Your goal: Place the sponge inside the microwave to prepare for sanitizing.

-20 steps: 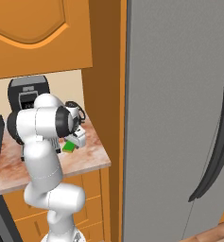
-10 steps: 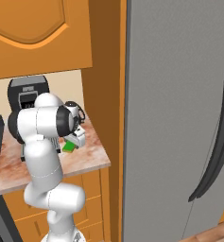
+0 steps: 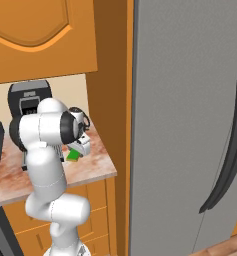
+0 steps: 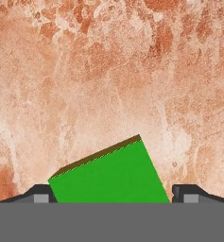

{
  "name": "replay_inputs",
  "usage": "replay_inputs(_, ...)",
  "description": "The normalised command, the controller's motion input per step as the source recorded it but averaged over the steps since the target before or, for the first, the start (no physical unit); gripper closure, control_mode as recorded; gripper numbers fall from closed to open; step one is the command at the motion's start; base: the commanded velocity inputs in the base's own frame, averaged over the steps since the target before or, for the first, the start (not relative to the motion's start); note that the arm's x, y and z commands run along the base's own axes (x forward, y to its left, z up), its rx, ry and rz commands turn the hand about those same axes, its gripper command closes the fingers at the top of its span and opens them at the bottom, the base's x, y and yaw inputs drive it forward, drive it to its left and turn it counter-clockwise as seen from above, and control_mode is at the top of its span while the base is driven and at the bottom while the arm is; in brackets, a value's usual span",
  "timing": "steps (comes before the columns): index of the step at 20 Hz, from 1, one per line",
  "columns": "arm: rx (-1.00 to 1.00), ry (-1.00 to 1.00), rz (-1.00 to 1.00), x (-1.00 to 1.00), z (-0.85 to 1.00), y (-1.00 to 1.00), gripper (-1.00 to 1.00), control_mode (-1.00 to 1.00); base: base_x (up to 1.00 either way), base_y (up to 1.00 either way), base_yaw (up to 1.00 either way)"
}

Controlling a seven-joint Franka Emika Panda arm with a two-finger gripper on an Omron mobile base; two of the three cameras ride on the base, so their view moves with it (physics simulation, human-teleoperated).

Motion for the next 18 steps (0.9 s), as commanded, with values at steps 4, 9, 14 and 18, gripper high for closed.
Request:
replay_inputs(4, 0.01, -0.01, 0.0, 0.0, -0.23, 0.11, 1.0, -1.0, 0.0, 0.0, 0.0)
replay_inputs(9, 0.0, -0.05, 0.0, 0.0, -0.07, 0.04, 1.0, -1.0, 0.0, 0.0, 0.0)
replay_inputs(14, 0.0, 0.0, 0.0, -0.08, 0.08, 0.0, 1.0, -1.0, 0.0, 0.0, 0.0)
replay_inputs(18, 0.0, 0.0, 0.0, -0.14, 0.36, -0.1, 1.0, -1.0, 0.0, 0.0, 0.0)
